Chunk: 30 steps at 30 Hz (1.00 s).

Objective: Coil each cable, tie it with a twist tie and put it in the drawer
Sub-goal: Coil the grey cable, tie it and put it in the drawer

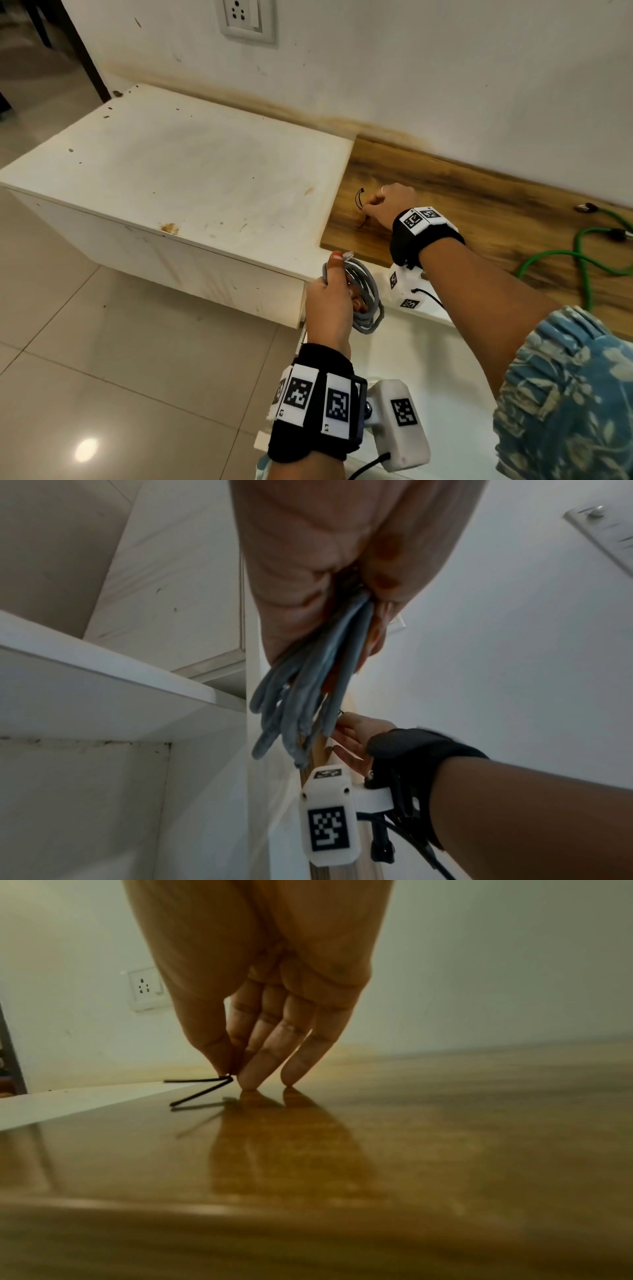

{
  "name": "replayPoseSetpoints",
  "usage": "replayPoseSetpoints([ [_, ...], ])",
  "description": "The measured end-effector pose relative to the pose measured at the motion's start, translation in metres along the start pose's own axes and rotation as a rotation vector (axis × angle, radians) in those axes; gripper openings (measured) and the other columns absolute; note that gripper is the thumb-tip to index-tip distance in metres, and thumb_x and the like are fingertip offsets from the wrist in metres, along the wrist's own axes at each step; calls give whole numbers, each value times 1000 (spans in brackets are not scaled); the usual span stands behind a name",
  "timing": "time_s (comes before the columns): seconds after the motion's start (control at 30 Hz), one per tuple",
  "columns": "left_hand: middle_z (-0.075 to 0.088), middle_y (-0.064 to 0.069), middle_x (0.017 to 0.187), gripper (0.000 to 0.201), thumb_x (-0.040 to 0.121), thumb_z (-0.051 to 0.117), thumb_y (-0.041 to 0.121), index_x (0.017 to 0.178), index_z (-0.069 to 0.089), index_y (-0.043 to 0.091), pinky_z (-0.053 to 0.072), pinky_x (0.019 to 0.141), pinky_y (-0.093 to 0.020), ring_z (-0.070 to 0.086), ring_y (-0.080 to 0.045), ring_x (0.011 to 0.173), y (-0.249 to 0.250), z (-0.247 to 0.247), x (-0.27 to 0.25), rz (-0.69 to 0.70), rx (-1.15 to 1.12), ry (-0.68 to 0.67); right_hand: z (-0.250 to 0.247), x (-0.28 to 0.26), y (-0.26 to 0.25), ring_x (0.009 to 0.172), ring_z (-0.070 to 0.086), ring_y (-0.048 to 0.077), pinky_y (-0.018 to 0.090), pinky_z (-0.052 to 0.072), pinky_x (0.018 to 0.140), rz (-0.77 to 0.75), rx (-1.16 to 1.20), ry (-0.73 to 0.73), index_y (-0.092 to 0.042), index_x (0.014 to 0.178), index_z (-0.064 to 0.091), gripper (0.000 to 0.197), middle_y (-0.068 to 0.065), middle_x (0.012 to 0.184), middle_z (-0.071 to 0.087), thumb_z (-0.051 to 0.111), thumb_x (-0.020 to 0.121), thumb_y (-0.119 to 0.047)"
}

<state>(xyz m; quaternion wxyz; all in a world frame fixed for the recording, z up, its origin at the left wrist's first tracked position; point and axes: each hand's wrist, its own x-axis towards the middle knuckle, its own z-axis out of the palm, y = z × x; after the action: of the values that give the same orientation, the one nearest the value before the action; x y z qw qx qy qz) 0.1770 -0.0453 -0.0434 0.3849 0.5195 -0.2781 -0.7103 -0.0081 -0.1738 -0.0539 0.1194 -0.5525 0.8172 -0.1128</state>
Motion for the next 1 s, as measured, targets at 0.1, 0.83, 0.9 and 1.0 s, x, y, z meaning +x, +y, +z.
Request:
replayPoseSetpoints([
  [0.1, 47, 13, 39, 40, 94, 47, 48, 71, 59, 17, 41, 61, -28, 46, -9, 47, -1, 1, 1, -4, 20, 0, -1, -2, 2, 75, 57, 10, 18, 37, 55, 30, 60, 3, -25, 78, 68, 9, -4, 84, 67, 64, 83, -32],
  [0.83, 70, -9, 83, 48, 86, 55, 56, 83, 62, 9, 55, 86, -42, 68, -25, 82, -5, 4, 3, -36, 92, -69, -32, -66, 18, 84, 58, 12, 19, 40, 72, -51, 86, 126, -13, 109, 68, 23, 4, 103, 69, 56, 90, -21],
  [0.9, 69, -13, 84, 45, 86, 58, 52, 83, 62, 7, 55, 83, -41, 67, -25, 80, -4, 9, -2, -52, 58, -111, -35, -92, 30, 79, 56, 8, 13, 38, 68, -46, 188, 167, -15, 107, 69, 21, 0, 96, 68, 58, 90, -18],
  [1.0, 64, -3, 64, 34, 85, 65, 43, 81, 59, 9, 54, 62, -31, 63, -17, 62, -7, 17, -8, -74, 6, -141, -38, -135, 52, 76, 59, 11, 12, 42, 67, -42, 250, 265, -13, 101, 72, 18, -4, 84, 62, 60, 87, -12],
])
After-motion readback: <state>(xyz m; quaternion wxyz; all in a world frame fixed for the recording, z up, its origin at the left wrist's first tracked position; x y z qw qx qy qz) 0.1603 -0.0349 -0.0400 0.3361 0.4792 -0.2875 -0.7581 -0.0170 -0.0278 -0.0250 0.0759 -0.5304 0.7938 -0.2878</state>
